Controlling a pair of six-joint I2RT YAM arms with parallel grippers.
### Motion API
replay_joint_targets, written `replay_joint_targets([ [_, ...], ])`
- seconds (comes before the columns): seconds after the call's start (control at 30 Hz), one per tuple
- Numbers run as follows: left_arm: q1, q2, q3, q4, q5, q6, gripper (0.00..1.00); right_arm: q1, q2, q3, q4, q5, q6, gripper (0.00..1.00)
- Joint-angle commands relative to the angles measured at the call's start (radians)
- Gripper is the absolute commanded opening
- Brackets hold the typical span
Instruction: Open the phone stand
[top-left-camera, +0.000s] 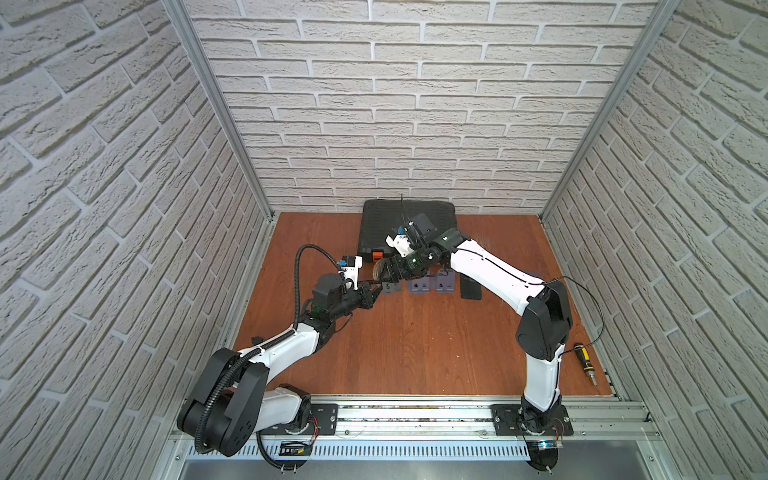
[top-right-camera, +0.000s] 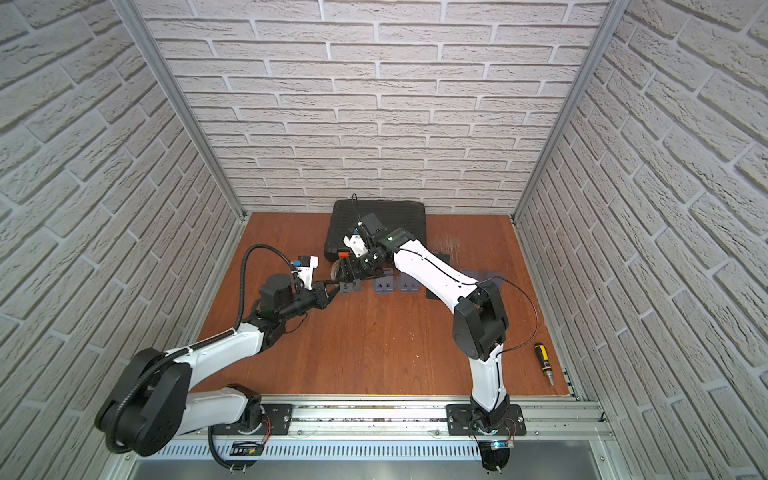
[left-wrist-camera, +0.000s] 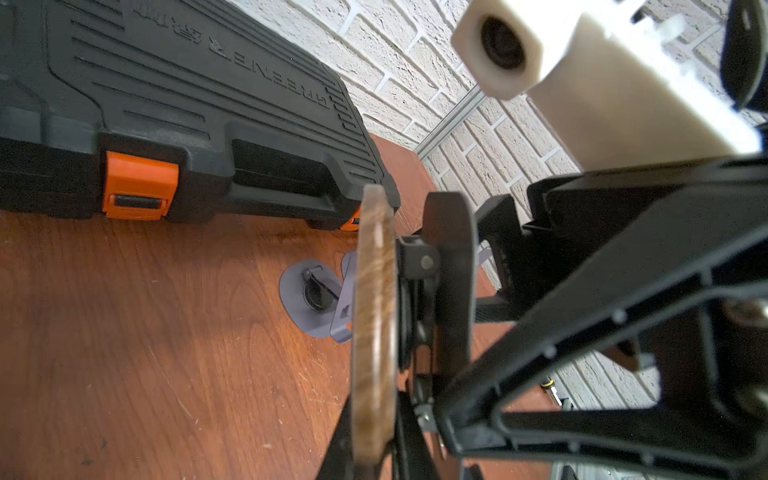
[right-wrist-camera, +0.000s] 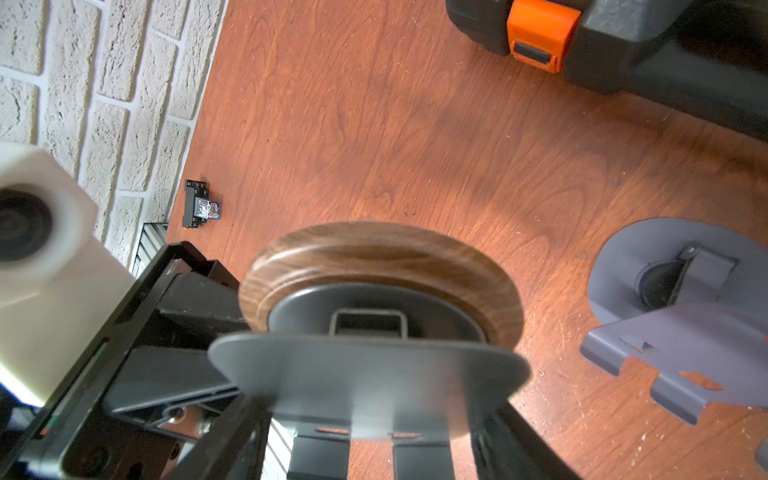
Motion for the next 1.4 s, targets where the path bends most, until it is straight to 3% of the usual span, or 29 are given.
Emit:
replay_joint_targets([
  [0.0,0.043,0.019,-0.018,-0.146,-0.209,0.056,0.0,-0.019,-0.131,-0.004,-0.114,-0.018,0.001,0.06],
  [0.63,0.038,-0.04,0.041,-0.363,-0.379,0.188,0.0,-0.044,-0.135,0.005,-0.242,-0.067,-0.077,0.06],
  [0.9,0.043,-0.025,0.023,-0.247,-0.29,0.1,0.0,-0.045,-0.158,-0.029,-0.204,-0.056,-0.066,0.06],
  [1.37,0.058,-0.017,0.097,-0.409,-0.43,0.228,0.0,-0.045,-0.158,-0.014,-0.324,-0.086,-0.128,0.06],
])
